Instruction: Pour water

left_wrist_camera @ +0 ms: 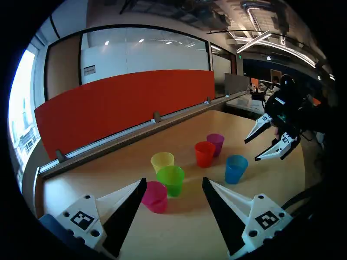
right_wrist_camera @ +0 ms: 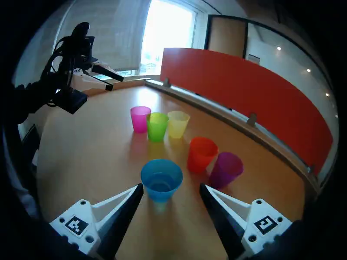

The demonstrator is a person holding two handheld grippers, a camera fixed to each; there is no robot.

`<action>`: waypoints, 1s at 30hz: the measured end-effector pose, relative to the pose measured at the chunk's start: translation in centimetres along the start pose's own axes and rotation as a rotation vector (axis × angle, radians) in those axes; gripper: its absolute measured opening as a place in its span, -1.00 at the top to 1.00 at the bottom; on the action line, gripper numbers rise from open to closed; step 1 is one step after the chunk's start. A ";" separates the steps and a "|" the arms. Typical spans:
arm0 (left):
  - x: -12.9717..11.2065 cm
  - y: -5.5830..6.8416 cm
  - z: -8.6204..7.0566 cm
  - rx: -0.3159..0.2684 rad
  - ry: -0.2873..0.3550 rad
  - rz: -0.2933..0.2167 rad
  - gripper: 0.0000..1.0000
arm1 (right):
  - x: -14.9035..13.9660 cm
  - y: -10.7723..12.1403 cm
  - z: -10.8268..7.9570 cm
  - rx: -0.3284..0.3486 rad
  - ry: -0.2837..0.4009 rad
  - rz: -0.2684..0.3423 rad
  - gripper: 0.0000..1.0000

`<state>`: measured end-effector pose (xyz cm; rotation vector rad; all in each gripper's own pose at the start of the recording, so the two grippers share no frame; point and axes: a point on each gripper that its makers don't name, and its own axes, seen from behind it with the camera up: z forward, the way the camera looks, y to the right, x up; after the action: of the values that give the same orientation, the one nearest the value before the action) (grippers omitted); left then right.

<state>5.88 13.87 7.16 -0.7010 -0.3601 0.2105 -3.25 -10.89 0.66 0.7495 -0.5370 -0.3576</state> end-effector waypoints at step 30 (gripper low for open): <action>-0.4 -0.5 1.8 0.001 -0.027 0.013 -0.91 | -1.0 -1.8 5.6 0.094 -0.084 -0.023 -1.00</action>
<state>4.88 14.48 8.66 -0.7002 -0.3817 0.2324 -7.49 -14.65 2.43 0.8349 -0.6287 -0.3884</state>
